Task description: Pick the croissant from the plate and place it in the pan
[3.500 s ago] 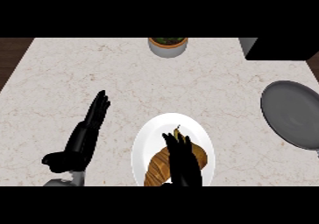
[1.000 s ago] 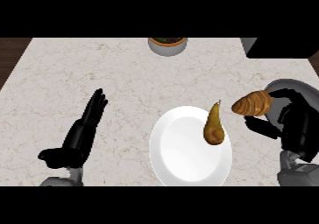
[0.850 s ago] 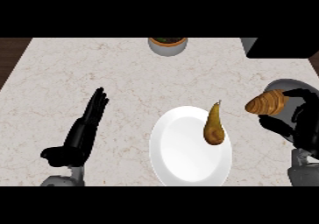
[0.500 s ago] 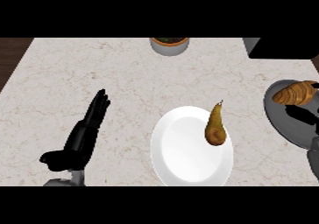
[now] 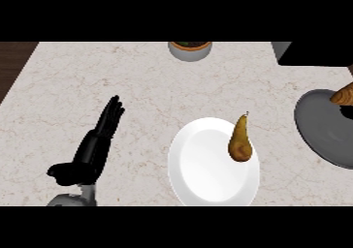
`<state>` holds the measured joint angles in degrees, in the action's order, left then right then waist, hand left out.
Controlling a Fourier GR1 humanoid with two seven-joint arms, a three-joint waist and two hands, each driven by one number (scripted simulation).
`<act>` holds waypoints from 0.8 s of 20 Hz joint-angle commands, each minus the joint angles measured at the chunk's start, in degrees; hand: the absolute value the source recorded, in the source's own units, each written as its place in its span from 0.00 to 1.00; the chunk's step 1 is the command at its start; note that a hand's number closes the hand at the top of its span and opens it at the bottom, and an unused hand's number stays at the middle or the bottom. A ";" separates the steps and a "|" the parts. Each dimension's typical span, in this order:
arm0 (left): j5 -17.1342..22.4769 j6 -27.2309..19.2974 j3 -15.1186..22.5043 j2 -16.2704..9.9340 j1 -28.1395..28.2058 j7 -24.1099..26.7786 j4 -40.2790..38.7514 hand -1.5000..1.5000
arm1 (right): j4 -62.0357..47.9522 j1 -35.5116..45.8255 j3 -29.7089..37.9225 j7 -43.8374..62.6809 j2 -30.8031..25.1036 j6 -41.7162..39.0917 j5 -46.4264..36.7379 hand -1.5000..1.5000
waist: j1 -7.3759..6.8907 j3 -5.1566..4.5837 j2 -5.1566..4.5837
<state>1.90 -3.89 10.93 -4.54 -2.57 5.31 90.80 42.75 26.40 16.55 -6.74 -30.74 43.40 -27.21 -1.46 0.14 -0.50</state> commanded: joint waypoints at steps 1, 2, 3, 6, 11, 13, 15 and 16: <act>-0.99 -0.27 0.56 0.35 -1.04 -0.06 -1.08 0.50 | -10.82 1.54 0.20 4.07 -2.26 -10.34 1.25 0.00 | -0.80 0.03 -0.57; 0.39 1.15 0.07 -0.44 -0.69 -0.64 -0.30 0.50 | -13.24 0.88 -2.45 4.00 -1.61 -11.85 -1.31 0.00 | -1.69 0.03 -0.76; -1.20 0.04 0.98 0.47 -1.44 0.80 -0.53 0.50 | -15.08 3.87 -4.03 5.44 -3.13 -15.27 -2.81 0.00 | -2.00 -0.01 -0.73; 1.05 1.72 -1.06 -0.26 -2.64 0.39 -2.45 0.50 | -18.00 7.90 -1.72 1.01 -3.19 -25.33 2.18 0.00 | -1.49 0.11 -0.68; 1.27 2.61 -1.67 -1.40 -1.62 0.40 -1.17 0.50 | -25.46 10.68 2.62 -9.13 -2.22 -23.39 4.71 0.00 | -1.60 0.20 -0.71; -0.21 0.51 0.18 1.19 -1.67 0.76 -1.39 0.50 | -24.62 11.06 5.39 -13.35 -2.29 -20.95 6.99 0.00 | -1.36 0.25 -0.78; 0.67 2.02 -1.07 -0.81 -0.49 1.15 -0.96 0.50 | -22.56 10.68 9.09 -17.72 -0.06 -18.89 11.01 0.00 | -0.92 0.24 -0.53; -0.62 0.32 0.63 1.28 -0.95 0.42 -1.19 0.50 | -22.92 13.07 9.93 -17.09 -2.62 -20.49 11.58 0.00 | -0.96 0.22 -0.56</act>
<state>1.79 -2.71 11.20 -4.14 -2.93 6.57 89.71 20.13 37.07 22.31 -18.84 -32.47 22.97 -19.53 -2.73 0.37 -1.12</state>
